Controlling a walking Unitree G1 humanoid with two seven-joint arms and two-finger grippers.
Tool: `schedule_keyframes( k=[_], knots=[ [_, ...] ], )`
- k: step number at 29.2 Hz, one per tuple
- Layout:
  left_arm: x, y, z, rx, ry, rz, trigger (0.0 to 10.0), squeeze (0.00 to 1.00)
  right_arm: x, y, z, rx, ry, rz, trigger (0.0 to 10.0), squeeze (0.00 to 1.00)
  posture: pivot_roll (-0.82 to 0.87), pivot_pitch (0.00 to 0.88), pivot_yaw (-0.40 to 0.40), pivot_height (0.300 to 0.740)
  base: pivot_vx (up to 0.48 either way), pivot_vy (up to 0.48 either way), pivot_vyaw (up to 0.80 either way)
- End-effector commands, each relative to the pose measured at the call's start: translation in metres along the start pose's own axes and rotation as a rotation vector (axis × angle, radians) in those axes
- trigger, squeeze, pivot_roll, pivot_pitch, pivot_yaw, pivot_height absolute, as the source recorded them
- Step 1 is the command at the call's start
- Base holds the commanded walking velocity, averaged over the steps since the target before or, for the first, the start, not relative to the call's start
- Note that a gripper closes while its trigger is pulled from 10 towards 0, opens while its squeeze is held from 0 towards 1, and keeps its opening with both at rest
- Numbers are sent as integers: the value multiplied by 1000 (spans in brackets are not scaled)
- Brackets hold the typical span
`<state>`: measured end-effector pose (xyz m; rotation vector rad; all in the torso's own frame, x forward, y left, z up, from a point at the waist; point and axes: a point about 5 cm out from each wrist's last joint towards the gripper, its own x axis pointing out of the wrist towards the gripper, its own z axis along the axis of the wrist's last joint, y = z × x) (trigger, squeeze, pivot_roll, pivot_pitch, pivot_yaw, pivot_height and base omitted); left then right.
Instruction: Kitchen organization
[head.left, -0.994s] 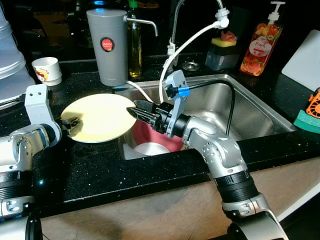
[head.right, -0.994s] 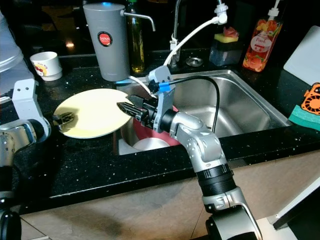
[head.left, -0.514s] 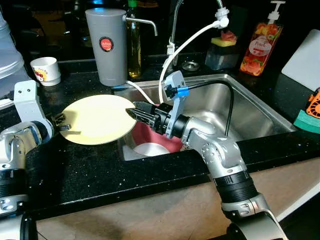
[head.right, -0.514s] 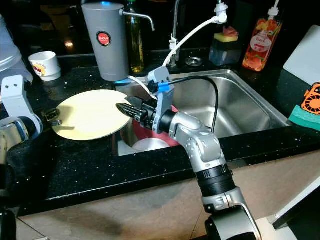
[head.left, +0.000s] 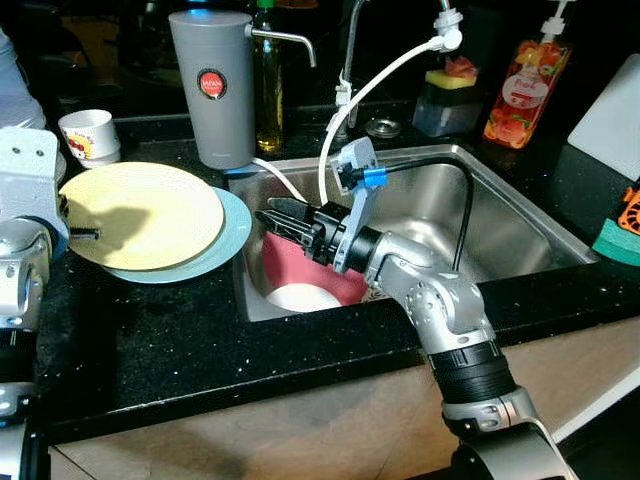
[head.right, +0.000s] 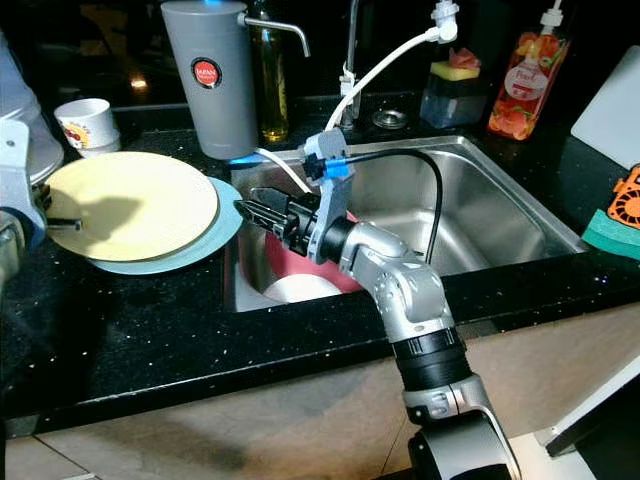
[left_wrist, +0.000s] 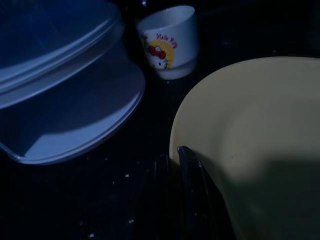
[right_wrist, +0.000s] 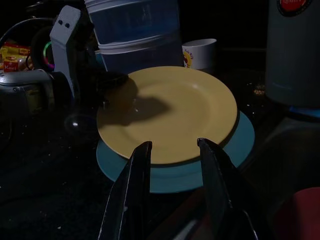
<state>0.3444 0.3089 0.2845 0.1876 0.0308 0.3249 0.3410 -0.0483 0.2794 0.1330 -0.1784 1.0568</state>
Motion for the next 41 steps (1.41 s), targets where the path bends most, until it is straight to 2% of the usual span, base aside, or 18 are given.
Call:
schedule_keyframes(
  k=[1, 5, 6, 7, 8, 9, 11, 12, 13, 16, 22, 24, 26, 27, 30, 33, 37, 41],
  knots=[
    [-1, -8, 5, -49, -38, -60, 0, 0, 1, 1, 7, 2, -24, 7, 10000, 0, 50, 123, 3, 740, 0, 0, 0],
    [-6, -35, 28, -318, -175, -279, 0, 0, 1, 0, 11, -2, -41, -6, 10000, 0, 48, 122, 4, 740, 0, 0, 0],
    [-7, -38, 31, -359, -195, -305, 0, 0, 1, 0, 11, -3, -45, -10, 10000, 0, 48, 122, 4, 740, 0, 0, 0],
    [-7, -38, 31, -359, -195, -305, 0, 0, 1, 0, 11, -3, -45, -10, 10000, 0, 48, 122, 4, 740, 0, 0, 0],
    [-9, -41, 35, -447, -222, -335, 0, 0, 1, -2, 13, -2, -53, -22, 10000, 0, 47, 124, 6, 740, 0, 0, 0],
    [-9, -41, 35, -447, -222, -335, 0, 0, 1, -2, 13, -2, -53, -22, 10000, 0, 47, 124, 6, 740, 0, 0, 0],
    [-13, -47, 42, -618, -277, -418, 0, 0, 2, -8, 16, 18, -80, -78, 10000, 0, 44, 125, 8, 740, 0, 0, 0],
    [-13, -47, 42, -618, -277, -418, 0, 0, 2, -8, 16, 18, -80, -78, 10000, 0, 44, 125, 8, 740, 0, 0, 0],
    [-15, -48, 44, -671, -297, -440, 0, 0, 1, -11, 18, 30, -93, -110, 10000, 0, 44, 125, 8, 740, 0, 0, 0],
    [-16, -46, 44, -694, -319, -443, 0, 0, 1, -17, 20, 50, -111, -151, 10000, 0, 43, 126, 9, 740, 0, 0, 0],
    [-16, -37, 43, -668, -338, -396, 0, 0, 0, -19, 21, 72, -122, -168, 10000, 0, 43, 125, 8, 740, 0, 0, 0],
    [-16, -34, 43, -670, -344, -372, 0, 0, 0, -19, 20, 75, -122, -167, 10000, 0, 43, 125, 8, 740, 0, 0, 0],
    [-14, -25, 42, -655, -352, -299, 0, 0, 1, -19, 20, 78, -123, -166, 10000, 0, 46, 125, 7, 740, 0, 0, 0],
    [-13, -20, 43, -666, -368, -274, 0, 0, 1, -19, 20, 80, -124, -166, 10000, 0, 46, 126, 6, 740, 0, 0, 0],
    [-16, -11, 51, -774, -441, -267, 0, 0, 1, -21, 21, 83, -129, -179, 10000, 0, 44, 126, 6, 740, 0, 0, 0],
    [-19, -12, 56, -839, -471, -322, 0, 0, 1, -22, 20, 84, -128, -190, 10000, 0, 44, 126, 5, 740, 0, 0, 0],
    [-31, -29, 71, -966, -542, -542, 0, 0, 4, -21, 16, 134, -137, -204, 10000, 0, 43, 124, 3, 740, 0, 0, 0],
    [-35, -35, 75, -987, -561, -604, 0, 0, 6, -20, 16, 155, -147, -209, 10000, 0, 43, 124, 3, 740, 0, 0, 0]
  ],
)
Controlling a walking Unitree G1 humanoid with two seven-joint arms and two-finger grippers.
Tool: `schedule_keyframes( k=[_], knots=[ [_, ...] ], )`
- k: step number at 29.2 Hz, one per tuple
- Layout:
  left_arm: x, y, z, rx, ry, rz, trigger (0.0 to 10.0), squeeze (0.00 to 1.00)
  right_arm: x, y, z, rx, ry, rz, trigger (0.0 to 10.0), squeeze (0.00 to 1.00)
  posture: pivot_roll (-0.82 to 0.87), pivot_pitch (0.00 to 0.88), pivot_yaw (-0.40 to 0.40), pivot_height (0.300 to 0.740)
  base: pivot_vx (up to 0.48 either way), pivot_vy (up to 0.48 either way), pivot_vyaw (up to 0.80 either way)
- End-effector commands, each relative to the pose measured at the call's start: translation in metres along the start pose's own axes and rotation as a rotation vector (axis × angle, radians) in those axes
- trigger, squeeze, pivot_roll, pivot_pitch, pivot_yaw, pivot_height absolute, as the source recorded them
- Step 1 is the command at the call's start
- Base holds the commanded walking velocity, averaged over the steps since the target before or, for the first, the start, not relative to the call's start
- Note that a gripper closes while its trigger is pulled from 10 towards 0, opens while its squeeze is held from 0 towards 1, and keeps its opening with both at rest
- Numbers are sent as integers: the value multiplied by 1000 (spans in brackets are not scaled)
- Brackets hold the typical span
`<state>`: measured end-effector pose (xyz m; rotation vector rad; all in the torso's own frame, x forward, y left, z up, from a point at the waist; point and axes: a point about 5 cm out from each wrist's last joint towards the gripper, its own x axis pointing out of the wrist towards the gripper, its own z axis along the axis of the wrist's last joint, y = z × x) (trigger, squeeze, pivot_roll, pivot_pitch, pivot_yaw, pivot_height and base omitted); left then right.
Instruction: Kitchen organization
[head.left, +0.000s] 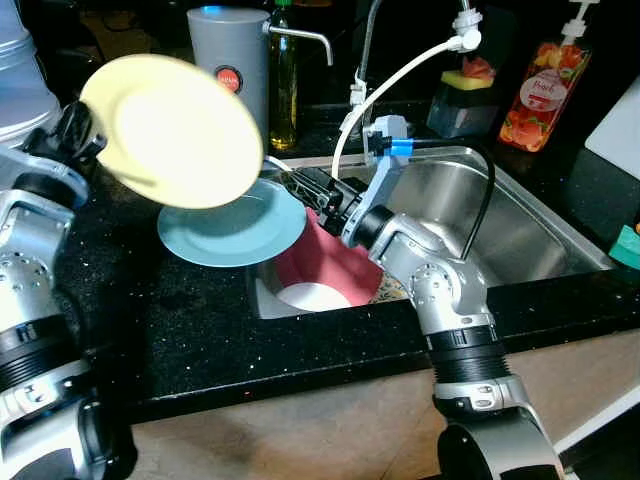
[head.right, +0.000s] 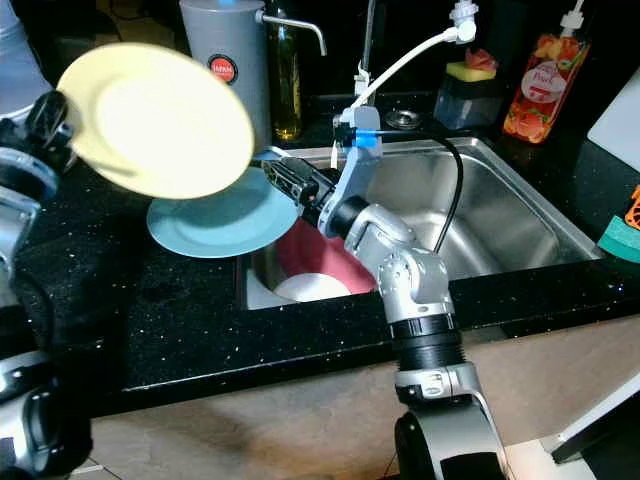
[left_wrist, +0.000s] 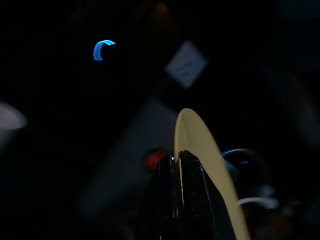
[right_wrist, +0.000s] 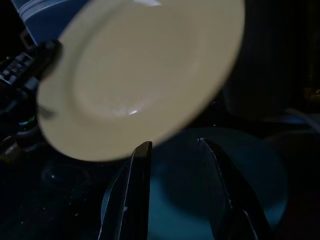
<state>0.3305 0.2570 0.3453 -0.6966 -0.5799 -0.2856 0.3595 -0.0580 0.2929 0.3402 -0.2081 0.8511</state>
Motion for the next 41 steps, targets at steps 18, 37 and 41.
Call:
schedule_keyframes(
  k=[18, 37, 41],
  knots=[
    [-4, -14, 5, -78, -14, -151, 0, 0, 2, -18, 21, 485, -183, -114, 10000, 0, 38, 109, 4, 740, 0, 0, 0],
    [-4, -20, 8, -135, -45, -189, 0, 0, -1, -21, 30, 683, -247, -117, 10000, 0, 40, 100, 7, 740, 0, 0, 0],
    [-5, -20, 2, -140, -25, -183, 0, 0, 2, -10, 36, 674, -248, -47, 10000, 0, 39, 104, 7, 740, 0, 0, 0]
  ],
)
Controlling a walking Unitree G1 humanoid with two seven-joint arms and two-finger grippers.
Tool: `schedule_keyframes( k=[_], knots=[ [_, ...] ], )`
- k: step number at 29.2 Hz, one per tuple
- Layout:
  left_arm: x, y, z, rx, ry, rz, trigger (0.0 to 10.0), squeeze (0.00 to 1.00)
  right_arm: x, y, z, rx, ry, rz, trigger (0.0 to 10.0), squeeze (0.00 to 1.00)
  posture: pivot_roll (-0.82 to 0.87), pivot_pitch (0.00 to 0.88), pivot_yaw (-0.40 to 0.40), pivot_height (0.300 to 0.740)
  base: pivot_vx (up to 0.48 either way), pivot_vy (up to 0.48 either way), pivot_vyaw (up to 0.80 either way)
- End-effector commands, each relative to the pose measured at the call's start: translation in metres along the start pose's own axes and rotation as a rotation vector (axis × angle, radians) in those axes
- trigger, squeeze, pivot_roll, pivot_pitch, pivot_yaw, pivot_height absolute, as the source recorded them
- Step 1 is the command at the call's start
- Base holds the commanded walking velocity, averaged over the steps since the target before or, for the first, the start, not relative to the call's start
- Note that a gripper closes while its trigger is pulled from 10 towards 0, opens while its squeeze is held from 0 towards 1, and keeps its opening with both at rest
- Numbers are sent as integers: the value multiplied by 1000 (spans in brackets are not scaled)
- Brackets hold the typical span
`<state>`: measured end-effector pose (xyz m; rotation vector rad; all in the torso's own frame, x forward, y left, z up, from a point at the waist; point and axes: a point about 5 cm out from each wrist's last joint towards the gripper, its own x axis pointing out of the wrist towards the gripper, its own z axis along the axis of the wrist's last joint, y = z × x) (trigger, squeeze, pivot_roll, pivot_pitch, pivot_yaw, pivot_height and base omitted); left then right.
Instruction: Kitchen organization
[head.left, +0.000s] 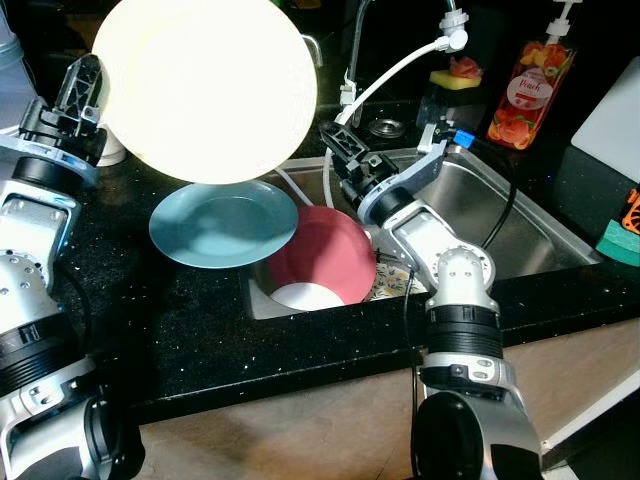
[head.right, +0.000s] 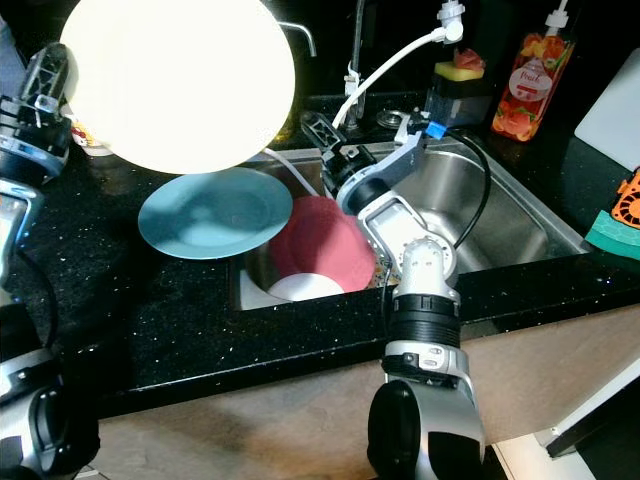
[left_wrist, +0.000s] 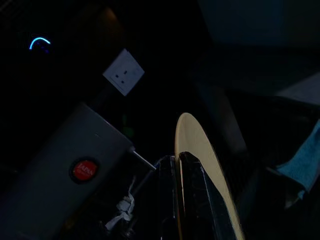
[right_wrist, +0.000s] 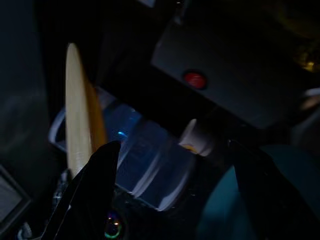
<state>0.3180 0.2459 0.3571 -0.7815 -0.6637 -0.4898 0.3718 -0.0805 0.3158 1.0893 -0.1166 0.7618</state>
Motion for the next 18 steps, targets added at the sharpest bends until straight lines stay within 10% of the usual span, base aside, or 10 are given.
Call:
schedule_keyframes(
  k=[1, 18],
  knots=[
    [-2, -1, -3, -5, 9, 3, 0, 0, 3, 11, 0, -5, 13, 52, 10000, 0, 39, 104, 7, 740, 0, 0, 0],
    [-3, 9, 11, 38, -82, 83, 0, 0, 2, 12, 6, -9, -19, 55, 10000, 0, 38, 115, 3, 740, 0, 0, 0]
  ],
)
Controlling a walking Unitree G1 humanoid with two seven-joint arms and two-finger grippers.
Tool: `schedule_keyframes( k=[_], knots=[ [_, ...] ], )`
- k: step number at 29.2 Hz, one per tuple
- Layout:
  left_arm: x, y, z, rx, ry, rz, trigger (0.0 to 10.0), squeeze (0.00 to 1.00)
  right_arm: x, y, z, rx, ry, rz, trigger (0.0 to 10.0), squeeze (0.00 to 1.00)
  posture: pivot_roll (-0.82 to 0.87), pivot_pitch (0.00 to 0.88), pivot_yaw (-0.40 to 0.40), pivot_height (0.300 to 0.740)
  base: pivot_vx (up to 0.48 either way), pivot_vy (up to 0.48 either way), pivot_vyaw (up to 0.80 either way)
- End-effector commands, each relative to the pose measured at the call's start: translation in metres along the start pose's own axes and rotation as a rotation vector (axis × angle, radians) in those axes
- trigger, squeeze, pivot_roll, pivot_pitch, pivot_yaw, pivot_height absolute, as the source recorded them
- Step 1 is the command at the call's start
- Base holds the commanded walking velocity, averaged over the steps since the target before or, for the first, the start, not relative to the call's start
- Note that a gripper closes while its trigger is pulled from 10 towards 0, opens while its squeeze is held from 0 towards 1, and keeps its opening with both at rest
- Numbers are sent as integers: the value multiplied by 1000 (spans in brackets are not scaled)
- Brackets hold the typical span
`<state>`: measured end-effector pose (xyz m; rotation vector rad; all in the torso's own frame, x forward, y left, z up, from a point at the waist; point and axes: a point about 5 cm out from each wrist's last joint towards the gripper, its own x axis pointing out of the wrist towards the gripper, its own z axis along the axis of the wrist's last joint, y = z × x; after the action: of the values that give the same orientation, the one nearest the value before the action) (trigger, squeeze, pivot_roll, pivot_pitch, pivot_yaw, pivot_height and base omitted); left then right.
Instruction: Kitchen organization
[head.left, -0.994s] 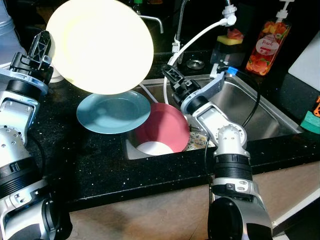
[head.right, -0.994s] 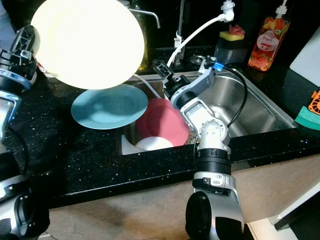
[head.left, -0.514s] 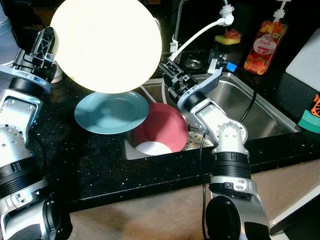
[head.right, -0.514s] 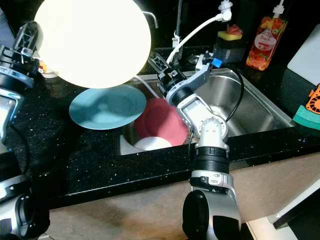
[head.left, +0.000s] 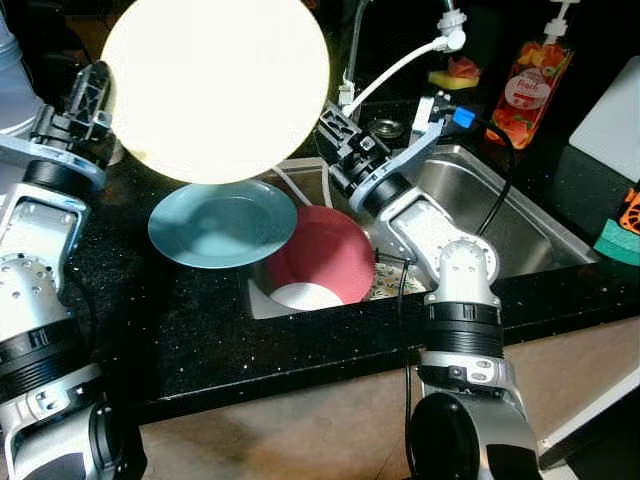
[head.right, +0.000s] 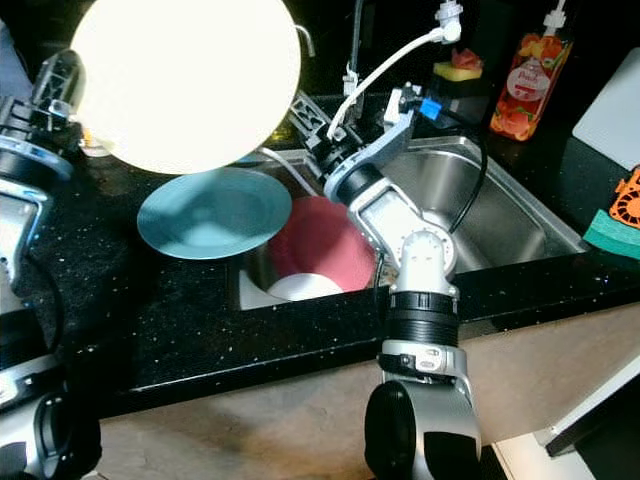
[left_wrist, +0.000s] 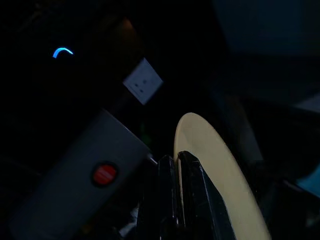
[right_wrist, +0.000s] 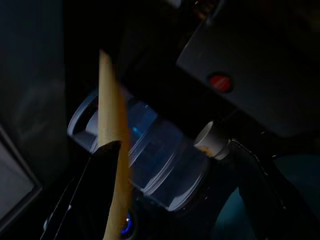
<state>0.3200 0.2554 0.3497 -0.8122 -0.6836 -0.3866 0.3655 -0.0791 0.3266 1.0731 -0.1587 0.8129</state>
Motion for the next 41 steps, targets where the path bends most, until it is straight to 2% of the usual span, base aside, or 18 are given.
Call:
schedule_keyframes(
  k=[1, 7, 11, 18, 20, 24, 30, 31, 32, 41],
  knots=[
    [3, -3, 10, 22, -34, -4, 0, 0, 0, -1, 5, 14, -26, -10, 10000, 0, 38, 115, 3, 740, 0, 0, 0],
    [3, -5, 9, 12, -34, -13, 0, 0, 1, 2, 5, 21, -21, 5, 10000, 0, 37, 116, 2, 740, 0, 0, 0],
    [2, -6, 4, -9, -25, -20, 0, 0, 2, 6, 0, -5, 10, 31, 10000, 0, 35, 116, 2, 740, 0, 0, 0],
    [2, -11, -9, -47, 15, -37, 0, 0, 2, 12, -10, -25, 58, 74, 10000, 0, 37, 116, 0, 740, 0, 0, 0],
    [1, -14, -22, -85, 39, -40, 0, 0, 3, 18, -14, -24, 78, 111, 10000, 0, 37, 116, 0, 740, 0, 0, 0],
    [1, -17, -30, -93, 60, -52, 0, 0, 3, 21, -17, -29, 92, 127, 10000, 0, 35, 116, 3, 740, 0, 0, 0],
    [2, -16, -29, -91, 61, -49, 0, 0, 2, 22, -17, -31, 90, 131, 10000, 0, 33, 116, 6, 740, 0, 0, 0],
    [2, -15, -28, -85, 61, -48, 0, 0, 2, 21, -16, -29, 87, 130, 7255, 0, 33, 116, 6, 740, 0, 0, 0],
    [2, -14, -27, -83, 59, -45, 0, 0, 2, 21, -15, -25, 82, 129, 0, 0, 33, 116, 6, 740, 0, 0, 0],
    [2, -12, -19, -65, 38, -26, 0, 0, 1, 19, -13, -5, 62, 124, 0, 0, 40, 117, 8, 740, 0, 0, 0]
  ],
)
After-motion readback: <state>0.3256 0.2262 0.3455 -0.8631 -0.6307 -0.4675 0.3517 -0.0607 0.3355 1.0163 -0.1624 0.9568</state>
